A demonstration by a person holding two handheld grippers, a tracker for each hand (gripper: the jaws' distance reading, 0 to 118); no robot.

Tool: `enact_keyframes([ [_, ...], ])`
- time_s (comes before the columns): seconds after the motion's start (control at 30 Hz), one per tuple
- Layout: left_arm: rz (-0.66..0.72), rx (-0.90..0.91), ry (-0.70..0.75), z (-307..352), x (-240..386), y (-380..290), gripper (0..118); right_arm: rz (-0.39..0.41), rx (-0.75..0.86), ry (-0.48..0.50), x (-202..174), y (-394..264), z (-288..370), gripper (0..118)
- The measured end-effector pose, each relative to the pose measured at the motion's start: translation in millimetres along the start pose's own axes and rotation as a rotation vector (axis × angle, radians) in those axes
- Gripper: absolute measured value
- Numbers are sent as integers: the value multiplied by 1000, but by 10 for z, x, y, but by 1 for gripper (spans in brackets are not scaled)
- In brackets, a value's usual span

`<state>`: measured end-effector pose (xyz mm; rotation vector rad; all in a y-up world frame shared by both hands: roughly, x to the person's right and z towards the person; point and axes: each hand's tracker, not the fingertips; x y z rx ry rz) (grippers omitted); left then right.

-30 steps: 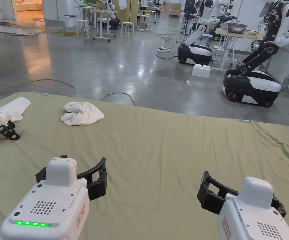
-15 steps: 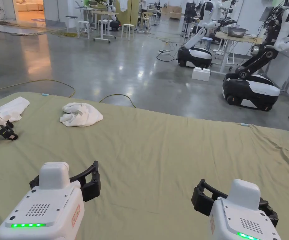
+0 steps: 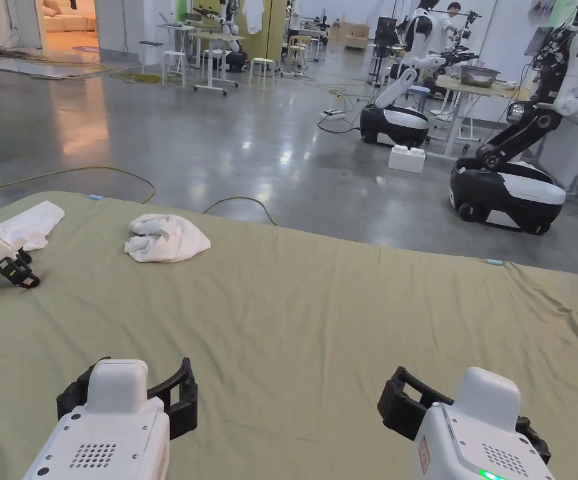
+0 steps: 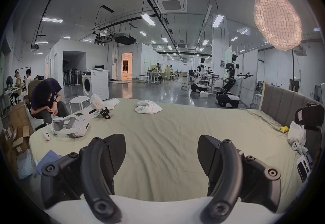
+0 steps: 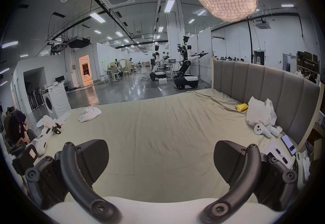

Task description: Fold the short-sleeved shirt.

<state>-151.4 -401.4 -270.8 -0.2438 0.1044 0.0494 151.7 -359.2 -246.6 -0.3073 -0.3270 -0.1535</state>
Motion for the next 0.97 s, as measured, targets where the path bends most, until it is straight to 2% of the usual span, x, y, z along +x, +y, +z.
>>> enact_keyframes([
  [0.17, 28, 5, -32, 50, -21, 60, 90, 16, 3, -5, 11, 22, 0, 117],
  [0.3, -4, 15, -37, 69, 4, 166, 90, 37, 6, 4, 23, 25, -18, 117],
  [0.47, 7, 18, -44, 111, 20, 238, 90, 29, -29, -27, 23, -9, -64, 117],
  [0.63, 12, 21, -67, 110, 64, 250, 90, 19, -50, -19, 45, -32, -76, 117],
  [0.8, -29, 25, -67, 84, 121, 299, 90, 20, -3, -27, 59, -23, -48, 116],
  [0.87, -33, 36, -69, 84, 130, 329, 90, 7, -3, -36, 82, 8, -51, 112],
  [0.97, -34, 43, -76, 84, 137, 362, 90, -35, -22, -7, 159, 51, -52, 112],
])
